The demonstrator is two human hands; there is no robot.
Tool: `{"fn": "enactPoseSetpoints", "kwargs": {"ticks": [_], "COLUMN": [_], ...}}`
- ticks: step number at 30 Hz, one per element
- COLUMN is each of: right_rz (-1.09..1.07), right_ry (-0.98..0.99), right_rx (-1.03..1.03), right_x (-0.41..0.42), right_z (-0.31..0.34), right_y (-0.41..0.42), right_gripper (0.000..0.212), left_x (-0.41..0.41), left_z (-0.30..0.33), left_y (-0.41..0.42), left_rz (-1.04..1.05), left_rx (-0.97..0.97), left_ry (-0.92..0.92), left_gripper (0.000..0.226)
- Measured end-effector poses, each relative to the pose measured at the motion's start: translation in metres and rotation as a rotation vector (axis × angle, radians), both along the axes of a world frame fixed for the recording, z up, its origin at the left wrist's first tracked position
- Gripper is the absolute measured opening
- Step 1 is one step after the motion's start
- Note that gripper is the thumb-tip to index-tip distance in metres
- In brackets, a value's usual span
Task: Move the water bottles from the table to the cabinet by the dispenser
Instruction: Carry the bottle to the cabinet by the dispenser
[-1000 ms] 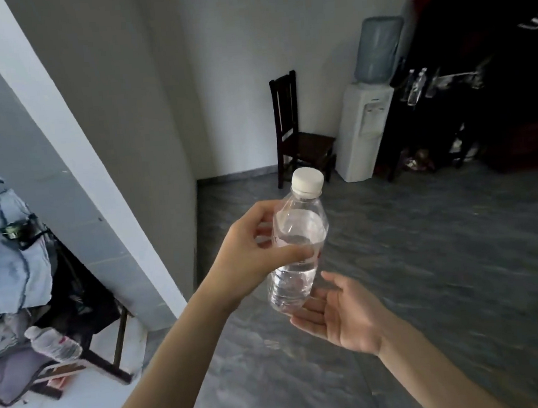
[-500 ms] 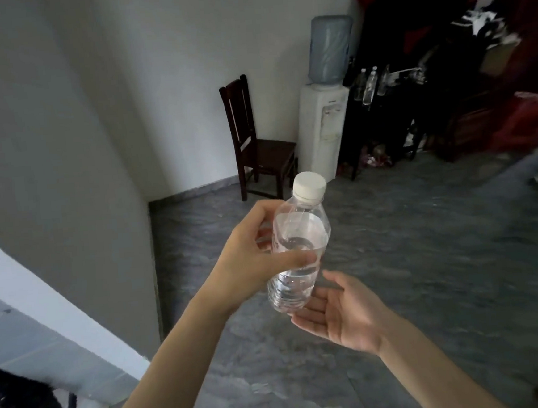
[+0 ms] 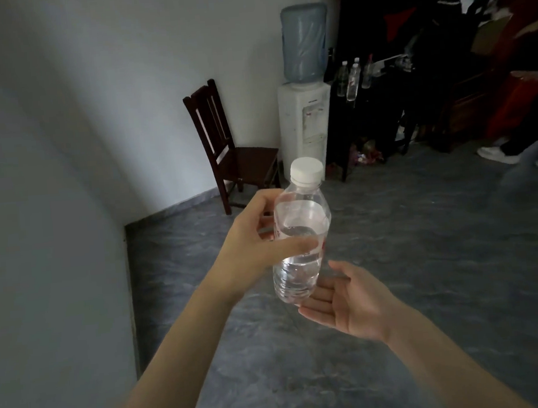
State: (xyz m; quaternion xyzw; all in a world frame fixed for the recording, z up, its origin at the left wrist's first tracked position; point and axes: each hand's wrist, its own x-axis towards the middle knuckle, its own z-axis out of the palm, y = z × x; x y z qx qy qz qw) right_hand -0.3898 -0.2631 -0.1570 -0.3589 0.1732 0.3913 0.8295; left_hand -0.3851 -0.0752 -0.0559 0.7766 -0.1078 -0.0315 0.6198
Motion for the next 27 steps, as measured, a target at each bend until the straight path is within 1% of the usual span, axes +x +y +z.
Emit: {"fn": "enactPoseSetpoints", "kwargs": {"ticks": [7, 15, 20, 27], "right_rz": [0.01, 0.004, 0.007, -0.045], "right_ry": [0.05, 0.078, 0.085, 0.116], "right_rx": [0.005, -0.024, -0.036, -0.049], "right_x": [0.07, 0.164, 0.244, 0.359], "right_z": [-0.01, -0.024, -0.028, -0.029], "right_y": [-0.03, -0.043, -0.047, -0.059], "right_gripper": [0.058, 0.059, 0.058, 0.057], "left_x": [0.071, 0.166, 0.248, 0.375], "left_z": [-0.006, -0.023, -0.034, -0.037], "left_y": [-0.032, -0.047, -0.051, -0.069], "left_rz": [-0.017, -0.005, -0.003, -0.034], "left_rx": [0.008, -0.017, -0.035, -0.043], "left_ry": [0.028, 0.065, 0.058, 0.065], "left_gripper": [0.056, 0.054, 0.055, 0.056]}}
